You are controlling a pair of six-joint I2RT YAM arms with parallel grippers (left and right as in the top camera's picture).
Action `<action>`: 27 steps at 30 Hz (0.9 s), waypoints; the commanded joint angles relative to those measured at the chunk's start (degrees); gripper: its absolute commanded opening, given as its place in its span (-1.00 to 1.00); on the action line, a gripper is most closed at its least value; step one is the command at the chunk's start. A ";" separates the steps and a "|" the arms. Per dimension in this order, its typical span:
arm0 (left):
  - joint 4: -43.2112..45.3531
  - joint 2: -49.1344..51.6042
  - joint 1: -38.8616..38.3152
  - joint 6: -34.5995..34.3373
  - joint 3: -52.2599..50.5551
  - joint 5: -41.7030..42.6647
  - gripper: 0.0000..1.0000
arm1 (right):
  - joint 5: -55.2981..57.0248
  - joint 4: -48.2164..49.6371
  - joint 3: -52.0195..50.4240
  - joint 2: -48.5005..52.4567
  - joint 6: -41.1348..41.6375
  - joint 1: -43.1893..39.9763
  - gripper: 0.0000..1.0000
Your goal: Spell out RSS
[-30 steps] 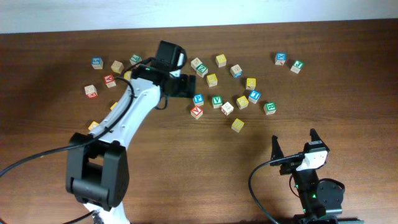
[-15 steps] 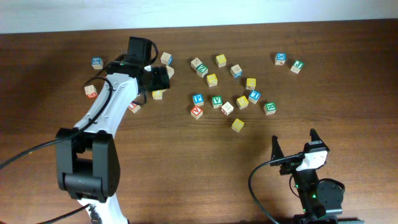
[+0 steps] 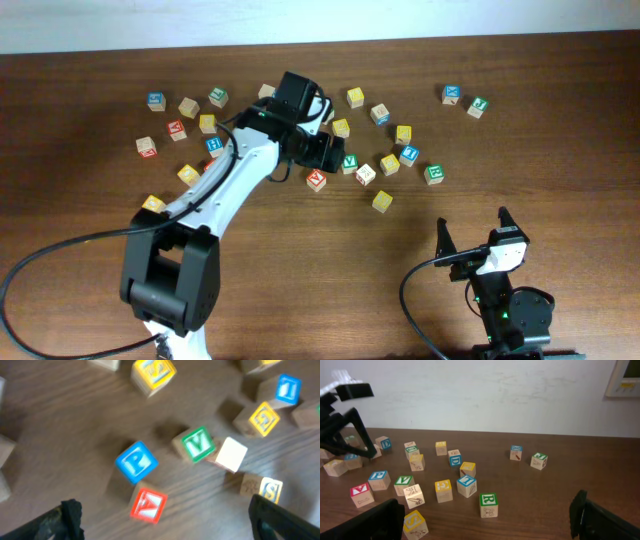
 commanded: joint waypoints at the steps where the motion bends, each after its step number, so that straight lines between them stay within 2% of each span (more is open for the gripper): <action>1: -8.26 -1.66 2.71 -1.09 7.10 -7.39 0.98 | 0.31 -0.22 -0.42 -0.44 -0.24 0.37 0.97; 3: -15.43 -3.30 5.73 -6.23 8.90 -13.18 0.98 | 0.28 -0.22 -0.42 -0.44 -0.24 0.37 0.97; 4: -21.35 -3.80 9.77 -10.86 8.87 -17.14 0.98 | 0.31 -0.22 -0.42 -0.44 -0.24 0.37 0.97; 6: -24.52 -3.76 15.52 -12.15 7.45 -17.11 0.98 | 0.31 -0.22 -0.42 -0.44 -0.24 0.37 0.97; 8: -24.15 -3.76 20.37 -12.13 4.79 -17.14 0.98 | 0.28 -0.20 -0.42 -0.44 -0.24 0.37 0.97; 11: -19.96 -3.76 23.65 -12.15 2.73 -16.31 0.98 | 0.31 -0.22 -0.42 -0.44 -0.24 0.37 0.97; 14: -16.20 -3.74 23.69 -12.13 2.71 -6.95 0.98 | 0.28 -0.22 -0.42 -0.44 -0.24 0.37 0.97; 17: -16.06 -3.74 22.38 -12.11 2.64 3.17 0.98 | 0.28 -0.20 -0.42 -0.44 -0.24 0.37 0.96; 20: -16.85 -3.74 19.04 -12.07 2.64 3.10 0.98 | 0.28 -0.22 -0.42 -0.44 -0.24 0.37 0.97; 23: -18.58 -3.74 12.85 -12.46 2.64 -1.14 0.96 | 0.31 -0.22 -0.42 -0.44 -0.24 0.37 0.97; 25: -20.59 -3.74 8.92 -18.93 2.64 -15.23 0.99 | 0.31 -0.20 -0.42 -0.44 -0.24 0.37 0.97; 27: -21.75 -3.74 7.15 -21.33 2.64 -20.11 0.99 | 0.31 -0.22 -0.42 -0.44 -0.24 0.37 0.97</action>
